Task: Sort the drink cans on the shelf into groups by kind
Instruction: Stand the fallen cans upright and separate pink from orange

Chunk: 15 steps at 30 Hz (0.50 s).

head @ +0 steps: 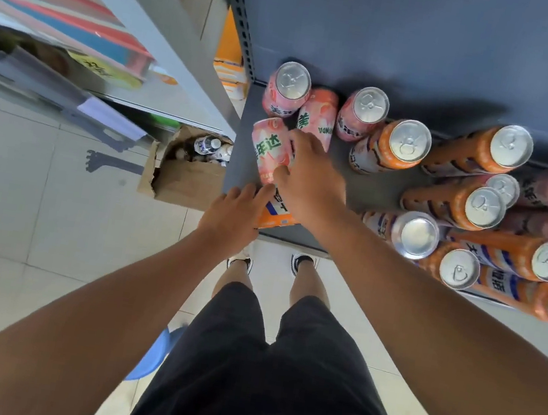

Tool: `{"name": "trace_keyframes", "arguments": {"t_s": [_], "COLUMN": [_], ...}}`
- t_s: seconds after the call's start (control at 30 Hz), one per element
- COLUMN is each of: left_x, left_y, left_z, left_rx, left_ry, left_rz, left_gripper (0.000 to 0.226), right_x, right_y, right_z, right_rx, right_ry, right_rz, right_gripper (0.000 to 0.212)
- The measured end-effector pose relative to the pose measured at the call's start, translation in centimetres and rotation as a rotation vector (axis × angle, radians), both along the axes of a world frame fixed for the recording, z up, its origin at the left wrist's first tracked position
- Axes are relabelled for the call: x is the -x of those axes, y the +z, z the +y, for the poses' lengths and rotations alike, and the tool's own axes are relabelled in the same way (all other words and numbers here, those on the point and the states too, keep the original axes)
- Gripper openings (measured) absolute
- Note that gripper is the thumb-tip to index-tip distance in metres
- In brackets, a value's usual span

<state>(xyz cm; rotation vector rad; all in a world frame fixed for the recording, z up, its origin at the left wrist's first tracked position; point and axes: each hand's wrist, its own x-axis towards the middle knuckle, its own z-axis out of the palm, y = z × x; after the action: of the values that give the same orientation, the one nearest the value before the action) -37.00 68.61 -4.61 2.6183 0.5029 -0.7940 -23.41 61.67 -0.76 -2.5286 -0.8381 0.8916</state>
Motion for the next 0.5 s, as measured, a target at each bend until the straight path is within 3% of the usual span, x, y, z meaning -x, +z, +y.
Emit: {"name": "trace_keyframes", "arguments": {"t_s": [0.37, 0.5], "left_x": [5.1, 6.4], "left_y": [2.5, 3.4], "left_z": [0.5, 0.3], "left_rx": [0.135, 0.171], "left_ry": [0.195, 0.212], "left_rz": [-0.118, -0.201], "left_gripper": [0.07, 0.068], "right_x": [1.1, 1.2], "right_y": [-4.2, -4.9], "right_z": [4.2, 5.0], "right_rx": [0.144, 0.157], "right_ry": [0.163, 0.178], "right_rz": [-0.082, -0.142], "right_gripper": [0.09, 0.087]}}
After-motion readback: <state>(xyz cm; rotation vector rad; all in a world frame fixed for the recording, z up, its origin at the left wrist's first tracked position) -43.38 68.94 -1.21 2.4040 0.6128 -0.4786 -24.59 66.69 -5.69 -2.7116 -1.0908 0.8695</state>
